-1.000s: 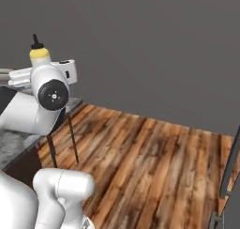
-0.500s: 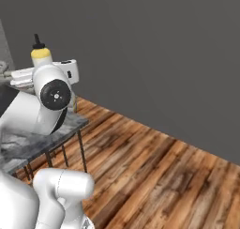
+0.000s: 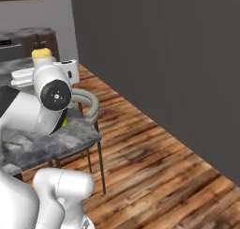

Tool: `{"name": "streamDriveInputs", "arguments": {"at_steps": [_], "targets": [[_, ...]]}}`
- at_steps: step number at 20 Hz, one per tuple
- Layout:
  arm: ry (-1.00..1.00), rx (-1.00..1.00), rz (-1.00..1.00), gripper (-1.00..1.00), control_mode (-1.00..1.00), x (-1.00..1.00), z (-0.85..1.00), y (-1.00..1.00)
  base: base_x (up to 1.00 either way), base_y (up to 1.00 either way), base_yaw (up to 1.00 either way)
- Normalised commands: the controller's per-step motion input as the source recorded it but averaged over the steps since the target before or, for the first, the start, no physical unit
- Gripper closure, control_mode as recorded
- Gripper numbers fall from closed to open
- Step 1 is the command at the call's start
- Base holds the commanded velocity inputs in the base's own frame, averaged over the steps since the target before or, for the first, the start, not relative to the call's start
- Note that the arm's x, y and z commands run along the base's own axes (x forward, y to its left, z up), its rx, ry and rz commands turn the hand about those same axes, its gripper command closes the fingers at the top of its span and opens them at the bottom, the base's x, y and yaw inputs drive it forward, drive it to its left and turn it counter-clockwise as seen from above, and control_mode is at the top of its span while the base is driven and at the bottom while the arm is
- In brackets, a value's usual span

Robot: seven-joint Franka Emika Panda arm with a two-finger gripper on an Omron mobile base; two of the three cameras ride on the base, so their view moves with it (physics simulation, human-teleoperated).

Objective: The dining table condiment station is running low on mustard. Refill the condiment station by opening the cabinet and taking the mustard from the cabinet and placing it on the dining table.

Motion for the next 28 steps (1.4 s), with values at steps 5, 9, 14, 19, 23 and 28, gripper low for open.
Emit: {"name": "streamDriveInputs", "arguments": {"at_steps": [5,9,14,19,23,28], "targets": [[0.0,0.0,0.0,1.0,1.0,0.0,0.0,0.0,0.47,-0.4,0.61],[0.0,0.0,0.0,1.0,1.0,0.0,0.0,0.0,0.36,-0.49,0.61],[0.0,0.0,0.0,1.0,1.0,0.0,0.0,0.0,0.23,-0.5,0.59],[0.0,0.0,0.0,1.0,1.0,0.0,0.0,0.0,0.19,-0.49,0.56],[0.0,0.0,0.0,1.0,1.0,0.0,0.0,0.0,0.23,-0.5,0.48],[0.0,0.0,0.0,1.0,1.0,0.0,0.0,0.0,0.21,-0.59,0.44]]}}
